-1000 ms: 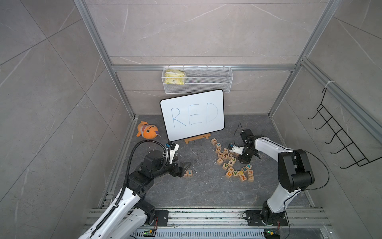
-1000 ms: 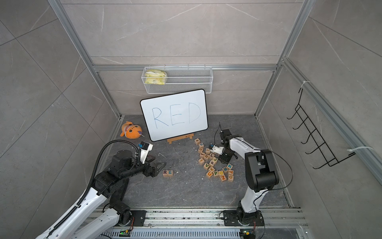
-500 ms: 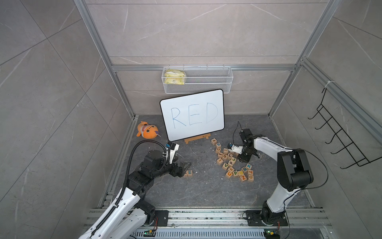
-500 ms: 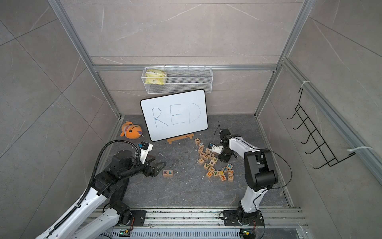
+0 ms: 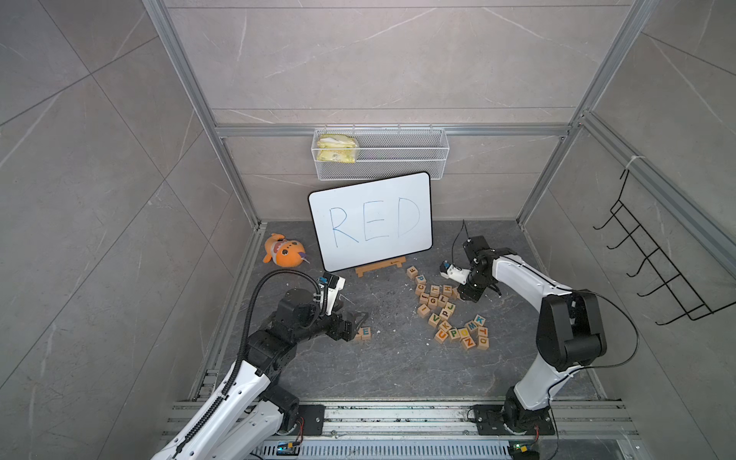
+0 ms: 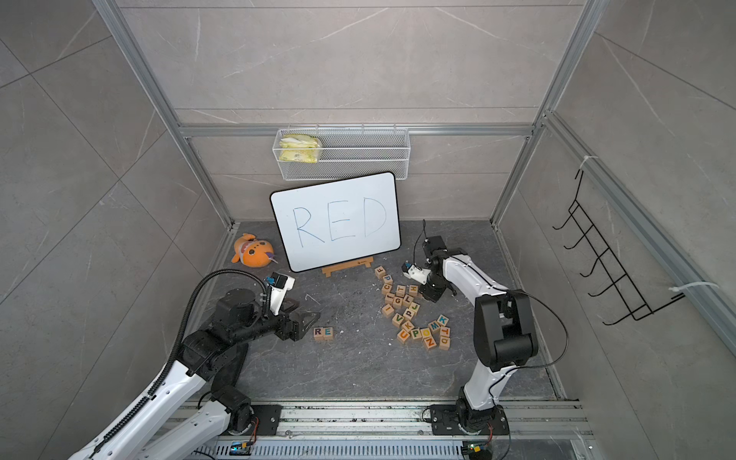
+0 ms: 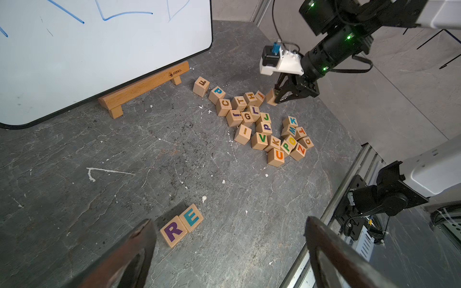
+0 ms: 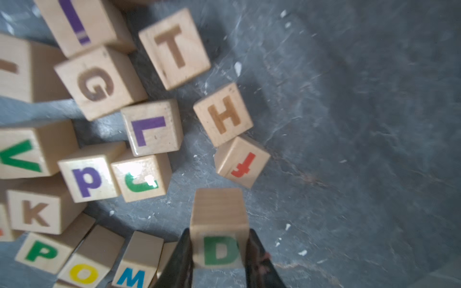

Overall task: Assemble the uppercase word "red" with letter blocks
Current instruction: Pick up the letter block from the center of the board, then place the letter block at the center of the board.

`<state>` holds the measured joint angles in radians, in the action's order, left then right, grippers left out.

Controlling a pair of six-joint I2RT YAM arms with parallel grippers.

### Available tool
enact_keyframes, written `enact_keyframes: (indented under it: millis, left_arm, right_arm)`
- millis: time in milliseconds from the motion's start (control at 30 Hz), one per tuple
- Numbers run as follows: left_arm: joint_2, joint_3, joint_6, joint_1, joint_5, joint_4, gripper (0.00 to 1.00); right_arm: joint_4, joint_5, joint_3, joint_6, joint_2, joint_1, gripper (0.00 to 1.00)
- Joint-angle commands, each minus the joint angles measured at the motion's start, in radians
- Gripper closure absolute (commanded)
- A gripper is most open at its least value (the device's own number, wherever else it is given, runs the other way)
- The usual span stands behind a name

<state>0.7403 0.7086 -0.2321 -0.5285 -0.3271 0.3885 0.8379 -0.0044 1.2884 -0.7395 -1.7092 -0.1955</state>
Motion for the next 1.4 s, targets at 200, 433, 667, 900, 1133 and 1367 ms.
enact_keyframes:
  millis: [200,433,667,900,1133,1367]
  left_arm:
    - [-0.029,-0.001,0.023,-0.001,0.024,-0.026,0.04]
    - [-0.035,-0.004,0.037,0.0,0.068,-0.02,0.04]
    - [-0.032,-0.001,0.054,0.0,0.113,-0.005,0.03]
    - [-0.031,0.0,0.063,0.001,0.139,0.003,0.03]
    - [-0.034,0.009,0.08,0.002,0.152,0.023,0.03]
    - [-0.044,0.008,0.082,0.001,0.184,0.027,0.03]
  right_arm:
    - [0.027,-0.123,-0.039,0.327,0.383,-0.21,0.98]
    - [0.037,-0.051,-0.081,0.842,0.346,-0.394,0.97]
    - [-0.1,0.131,-0.172,1.216,0.234,-0.65,0.96]
    - [-0.136,0.288,-0.034,1.392,-0.018,-0.834,0.94]
    - [-0.195,0.257,0.054,1.428,-0.193,-0.841,0.88]
    - [-0.239,0.214,0.052,1.45,-0.225,-0.839,0.79]
